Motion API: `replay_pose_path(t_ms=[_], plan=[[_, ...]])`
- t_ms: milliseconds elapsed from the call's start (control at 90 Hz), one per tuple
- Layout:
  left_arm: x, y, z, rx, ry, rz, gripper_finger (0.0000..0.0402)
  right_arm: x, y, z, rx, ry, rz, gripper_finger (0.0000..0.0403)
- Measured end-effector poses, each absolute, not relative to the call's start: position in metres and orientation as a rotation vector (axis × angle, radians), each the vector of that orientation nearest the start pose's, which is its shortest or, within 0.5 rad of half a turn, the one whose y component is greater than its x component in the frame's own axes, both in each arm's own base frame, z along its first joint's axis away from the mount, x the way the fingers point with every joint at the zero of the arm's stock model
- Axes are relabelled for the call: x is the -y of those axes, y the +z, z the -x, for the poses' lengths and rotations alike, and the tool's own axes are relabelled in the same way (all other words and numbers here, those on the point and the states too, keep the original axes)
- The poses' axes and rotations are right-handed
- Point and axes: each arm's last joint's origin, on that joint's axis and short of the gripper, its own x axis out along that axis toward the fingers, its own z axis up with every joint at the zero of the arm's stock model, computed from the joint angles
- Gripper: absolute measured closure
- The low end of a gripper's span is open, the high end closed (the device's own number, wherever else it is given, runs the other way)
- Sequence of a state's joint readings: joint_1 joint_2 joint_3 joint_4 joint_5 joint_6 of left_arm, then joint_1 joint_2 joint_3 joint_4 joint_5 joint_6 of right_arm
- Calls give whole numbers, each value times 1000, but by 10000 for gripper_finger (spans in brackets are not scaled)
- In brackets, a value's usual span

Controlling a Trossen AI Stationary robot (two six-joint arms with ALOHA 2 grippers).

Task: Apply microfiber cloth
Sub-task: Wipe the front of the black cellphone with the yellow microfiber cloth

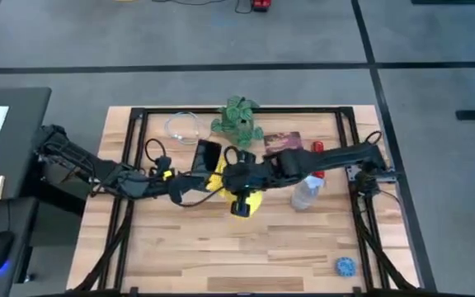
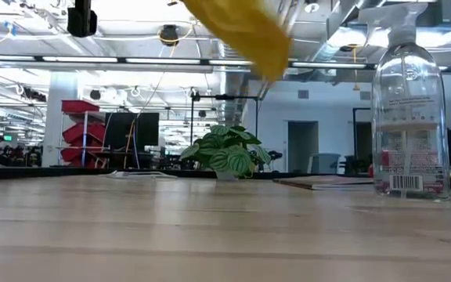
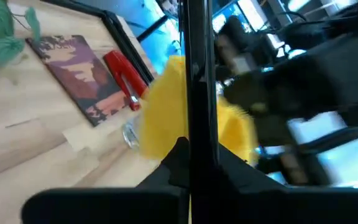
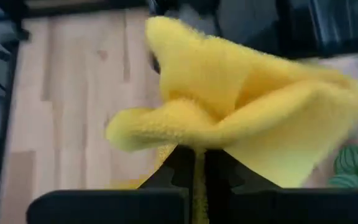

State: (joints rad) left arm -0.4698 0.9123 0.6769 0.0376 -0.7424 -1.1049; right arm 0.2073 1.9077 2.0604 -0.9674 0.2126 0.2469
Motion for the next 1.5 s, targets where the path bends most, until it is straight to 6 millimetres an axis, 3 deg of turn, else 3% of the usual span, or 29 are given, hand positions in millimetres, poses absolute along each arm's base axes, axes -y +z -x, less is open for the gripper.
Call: replay_pose_path(t_ms=[189,489,611,800,911,1044,1211,1500], plan=[[72,299,-186,38,331,981,395,-80,387,-406,-681,-78,-80,403],[72,301,-187,68,332,955,395,-69,364,-448,-564,-68,-142,403],[72,302,-186,69,331,956,395,-61,362,-446,-604,-84,-162,403],[74,303,-186,60,303,958,395,-53,357,-423,-811,-142,-111,403],[75,302,-185,44,295,937,395,-59,334,-419,-940,-79,-31,403],[76,298,-183,1,310,913,395,-70,288,-418,-1028,-26,10,403],[77,290,-179,-59,344,942,395,-63,236,-425,-1003,42,-70,403],[78,287,-178,-85,335,980,395,-82,192,-416,-968,99,-107,396]])
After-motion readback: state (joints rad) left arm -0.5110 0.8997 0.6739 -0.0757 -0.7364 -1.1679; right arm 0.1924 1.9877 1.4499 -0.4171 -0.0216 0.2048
